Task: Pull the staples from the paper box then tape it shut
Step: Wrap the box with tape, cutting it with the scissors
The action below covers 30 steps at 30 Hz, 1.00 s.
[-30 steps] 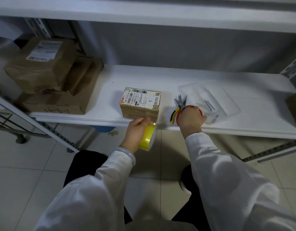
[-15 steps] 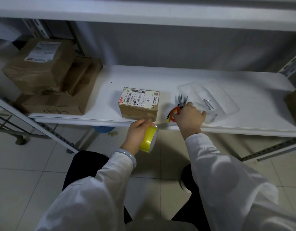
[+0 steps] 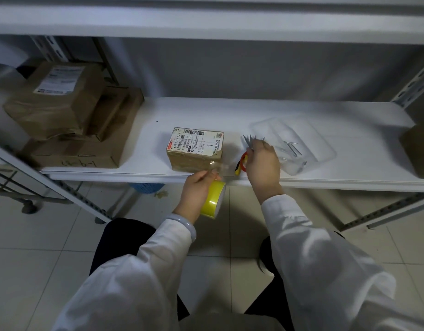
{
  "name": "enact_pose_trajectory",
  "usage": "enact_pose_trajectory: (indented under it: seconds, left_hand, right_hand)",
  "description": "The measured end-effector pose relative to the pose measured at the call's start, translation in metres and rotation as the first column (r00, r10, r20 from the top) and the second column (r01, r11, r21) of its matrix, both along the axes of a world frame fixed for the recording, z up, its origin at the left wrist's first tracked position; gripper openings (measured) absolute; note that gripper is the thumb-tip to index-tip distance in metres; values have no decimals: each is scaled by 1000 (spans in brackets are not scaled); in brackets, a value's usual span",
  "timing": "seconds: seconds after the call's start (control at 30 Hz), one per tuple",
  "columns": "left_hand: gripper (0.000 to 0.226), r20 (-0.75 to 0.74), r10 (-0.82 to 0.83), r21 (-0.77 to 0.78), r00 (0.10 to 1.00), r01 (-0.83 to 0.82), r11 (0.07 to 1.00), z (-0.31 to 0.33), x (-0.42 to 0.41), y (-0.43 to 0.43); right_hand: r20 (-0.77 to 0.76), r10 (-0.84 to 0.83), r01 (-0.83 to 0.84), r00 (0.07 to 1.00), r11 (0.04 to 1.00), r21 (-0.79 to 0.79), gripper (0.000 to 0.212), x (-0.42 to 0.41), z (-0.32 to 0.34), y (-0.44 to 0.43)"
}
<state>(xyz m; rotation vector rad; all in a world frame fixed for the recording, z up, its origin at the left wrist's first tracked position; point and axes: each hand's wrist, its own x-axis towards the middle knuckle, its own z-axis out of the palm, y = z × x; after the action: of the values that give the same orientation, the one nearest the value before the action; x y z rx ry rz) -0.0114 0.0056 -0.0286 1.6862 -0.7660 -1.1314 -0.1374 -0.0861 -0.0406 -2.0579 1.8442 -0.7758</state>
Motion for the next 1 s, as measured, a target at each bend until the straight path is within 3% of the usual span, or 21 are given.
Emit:
enact_pose_trajectory:
  seconds: [0.07,0.13,0.17,0.33,0.47,0.87,1.0]
  left_hand:
    - [30,10,17,-22,1000,-17,1000,1,-2,1]
    - [28,19,33,-44,999,-33,999,4,-4,2]
    - [24,22,40,-46,999,-39,998,5,-4,2]
    - [15,23,85,-60,996,-83,995,10,-5,3]
    - [27,8,88,-90,996,-87,992,9,-6,8]
    - [27,43,52,-87,998,-48,995,10,-5,11]
    - [28,18,120,-64,993,-119,991,9,-5,11]
  right_hand:
    - [311,122,-115,942,992,-42,19,7,10,6]
    - [573,265,-325,775,946,3,9,15,22,17]
    - [630,303,-409,715,912,27,9,19,25,22]
    - [617,342,-499,709,862,95,28,30,13,33]
    - [675,279,-478,683,870,124,30,30,12,36]
    - [745,183,-425,642,893,147,19,27,23,37]
    - [746,162,-420,645,891,170,15,29,21,41]
